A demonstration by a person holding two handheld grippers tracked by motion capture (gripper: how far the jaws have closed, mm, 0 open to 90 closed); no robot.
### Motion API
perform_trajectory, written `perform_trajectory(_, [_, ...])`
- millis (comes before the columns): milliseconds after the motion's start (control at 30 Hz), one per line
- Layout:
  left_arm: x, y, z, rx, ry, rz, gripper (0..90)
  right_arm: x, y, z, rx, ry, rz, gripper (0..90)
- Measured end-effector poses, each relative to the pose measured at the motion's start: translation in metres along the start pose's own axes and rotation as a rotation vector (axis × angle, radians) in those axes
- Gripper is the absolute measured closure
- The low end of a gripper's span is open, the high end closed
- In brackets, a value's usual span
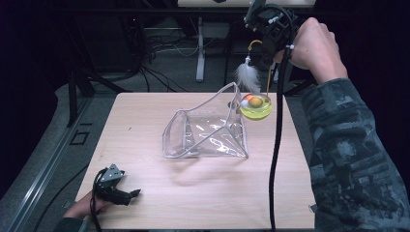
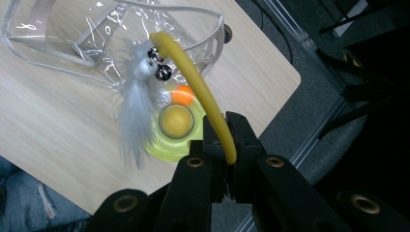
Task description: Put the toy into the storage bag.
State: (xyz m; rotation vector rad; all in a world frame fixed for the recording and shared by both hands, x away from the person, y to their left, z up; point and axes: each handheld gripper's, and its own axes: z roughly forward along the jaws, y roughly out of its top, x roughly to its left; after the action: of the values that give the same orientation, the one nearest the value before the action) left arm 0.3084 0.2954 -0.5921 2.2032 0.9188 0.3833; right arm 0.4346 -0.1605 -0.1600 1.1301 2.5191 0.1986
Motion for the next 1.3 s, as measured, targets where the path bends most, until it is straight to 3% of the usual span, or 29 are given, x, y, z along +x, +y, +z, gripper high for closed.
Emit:
perform_trajectory(600, [0.000,0.000,0.000,0.000,0.000,0.000,0.1,0.017,0.021,-0.010,-0.050,0.004,-0.037,87.4])
perform_trajectory(1300, [0.000,0.000,0.000,0.000,0.000,-0.001,0.1,0.044,0.053,0.003,-0.081,0.041,-0.082,87.4])
